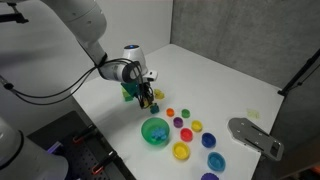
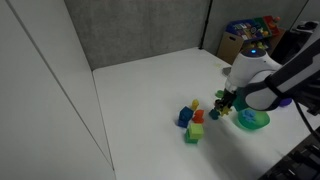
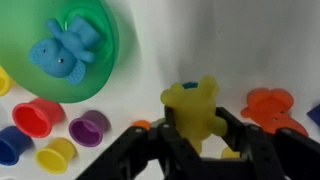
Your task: Put the yellow blob in the green bowl
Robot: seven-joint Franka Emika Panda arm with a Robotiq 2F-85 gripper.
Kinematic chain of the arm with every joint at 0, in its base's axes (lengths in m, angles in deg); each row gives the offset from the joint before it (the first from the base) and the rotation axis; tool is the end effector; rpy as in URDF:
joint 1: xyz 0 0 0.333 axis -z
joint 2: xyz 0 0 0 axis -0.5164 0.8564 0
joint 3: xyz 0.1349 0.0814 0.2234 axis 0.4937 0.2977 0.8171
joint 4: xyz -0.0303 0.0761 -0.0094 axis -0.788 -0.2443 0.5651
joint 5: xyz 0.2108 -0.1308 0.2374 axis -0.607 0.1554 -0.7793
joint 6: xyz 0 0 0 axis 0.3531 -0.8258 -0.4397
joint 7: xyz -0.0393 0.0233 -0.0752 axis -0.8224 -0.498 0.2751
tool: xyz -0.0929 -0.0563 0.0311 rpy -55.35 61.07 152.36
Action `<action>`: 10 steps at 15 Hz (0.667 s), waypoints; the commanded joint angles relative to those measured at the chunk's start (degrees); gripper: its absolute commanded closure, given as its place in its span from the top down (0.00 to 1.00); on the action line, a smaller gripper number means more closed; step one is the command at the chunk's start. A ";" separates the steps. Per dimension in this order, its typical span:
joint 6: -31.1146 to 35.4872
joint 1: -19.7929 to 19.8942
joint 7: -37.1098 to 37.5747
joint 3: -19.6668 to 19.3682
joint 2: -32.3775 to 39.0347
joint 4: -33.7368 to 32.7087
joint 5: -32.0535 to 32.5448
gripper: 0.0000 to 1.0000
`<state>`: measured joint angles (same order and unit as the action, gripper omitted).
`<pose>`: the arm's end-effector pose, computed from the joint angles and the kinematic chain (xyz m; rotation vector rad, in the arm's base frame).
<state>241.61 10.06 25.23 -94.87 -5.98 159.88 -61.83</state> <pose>0.4795 0.0381 0.1380 2.9549 -0.3181 0.1311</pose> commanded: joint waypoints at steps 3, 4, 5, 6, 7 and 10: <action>-7.91 3.70 -1.58 -2.52 -8.55 2.10 2.88 0.20; -9.17 4.71 -1.54 -3.04 -9.58 2.41 3.86 0.20; -10.44 5.82 -1.58 -3.28 -10.50 2.74 4.85 0.20; -11.85 6.84 -1.39 -3.74 -11.38 3.10 6.21 0.20; -13.06 8.17 -1.65 -3.54 -12.15 3.38 7.03 0.20; -16.86 11.65 -2.39 -2.77 -15.07 4.57 9.53 0.26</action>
<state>228.30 19.05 24.08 -98.46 -16.44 162.12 -54.83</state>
